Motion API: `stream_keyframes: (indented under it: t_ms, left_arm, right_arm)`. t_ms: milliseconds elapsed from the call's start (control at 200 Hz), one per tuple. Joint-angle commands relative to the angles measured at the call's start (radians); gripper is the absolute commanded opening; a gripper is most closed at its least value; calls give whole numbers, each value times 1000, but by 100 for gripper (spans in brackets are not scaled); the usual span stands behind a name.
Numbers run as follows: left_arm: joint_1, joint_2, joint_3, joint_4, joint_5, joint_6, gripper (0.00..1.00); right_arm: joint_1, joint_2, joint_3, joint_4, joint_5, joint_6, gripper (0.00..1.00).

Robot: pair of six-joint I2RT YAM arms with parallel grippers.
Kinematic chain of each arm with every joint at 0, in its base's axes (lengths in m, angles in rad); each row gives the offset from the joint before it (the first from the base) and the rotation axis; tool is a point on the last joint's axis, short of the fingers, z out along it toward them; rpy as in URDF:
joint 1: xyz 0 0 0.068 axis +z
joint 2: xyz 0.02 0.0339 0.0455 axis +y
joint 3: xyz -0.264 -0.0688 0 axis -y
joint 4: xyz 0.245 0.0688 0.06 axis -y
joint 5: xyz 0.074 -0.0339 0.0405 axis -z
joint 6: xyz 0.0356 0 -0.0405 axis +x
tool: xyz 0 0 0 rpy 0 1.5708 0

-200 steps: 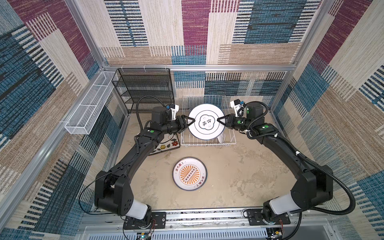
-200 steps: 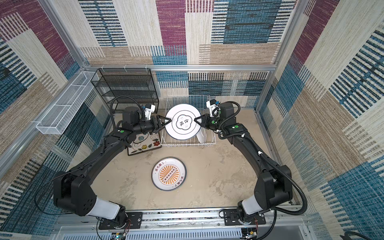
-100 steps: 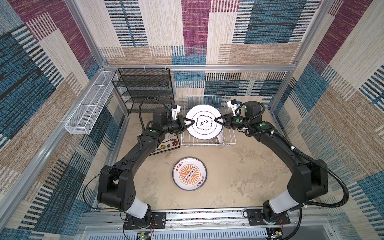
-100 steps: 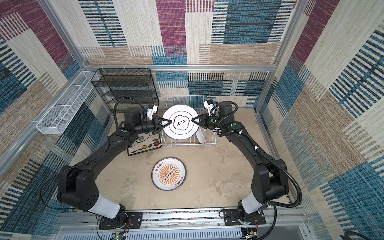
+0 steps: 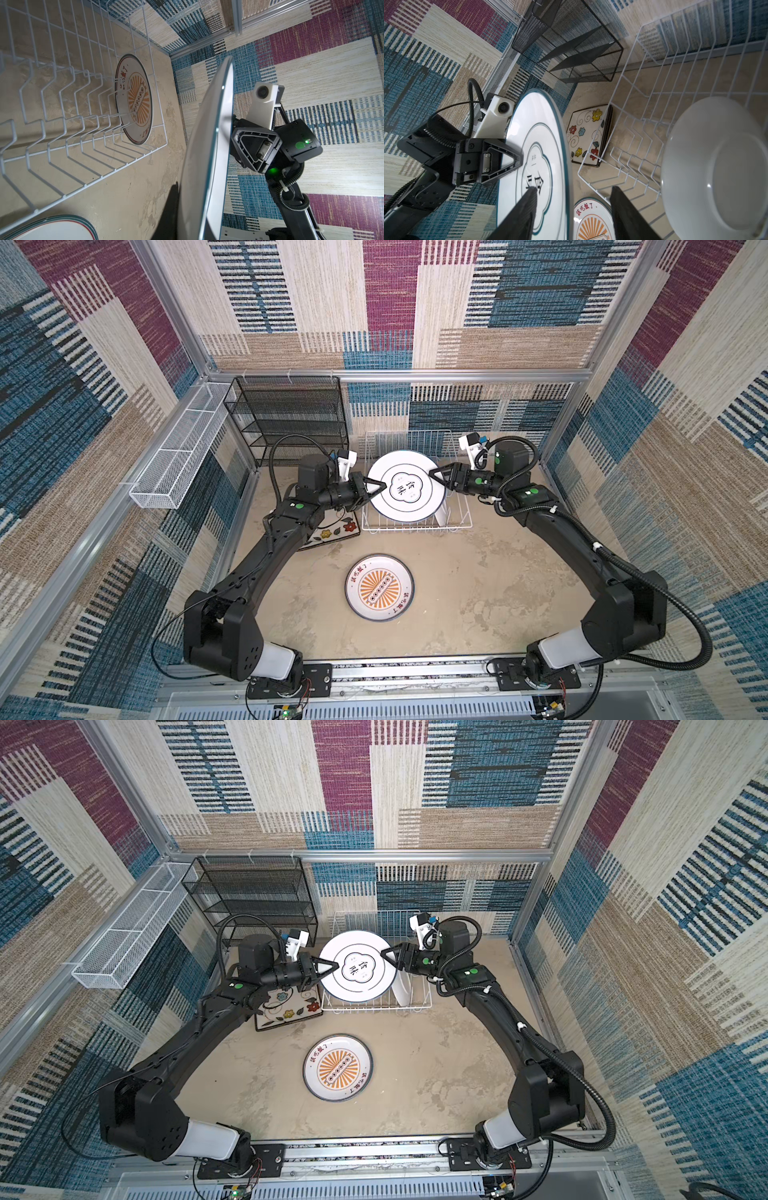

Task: Unload the plates from the dish rack
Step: Pick up a plate from the dish rack, then place the plate among the plates.

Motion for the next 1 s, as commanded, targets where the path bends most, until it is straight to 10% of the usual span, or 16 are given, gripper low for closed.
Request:
stream_keyframes:
  t_ms: [0,90,611,992]
  left_arm:
    - [11,-58,-12,-81,-23,51,0]
    - [18,-118,-36,-154,-38,74,0]
    - [36,-480,-251,-543,-136,140,0]
    - [36,-652,-481,-666,-172,175,0]
  right_arm:
    - [1,-68,-31,44,130,-154,75]
    - [1,-129,-68,40,153,-266,100]
    - [4,-484,-333,-7,50,-808,100]
    - [19,-520,-344,-131,48,-908,100]
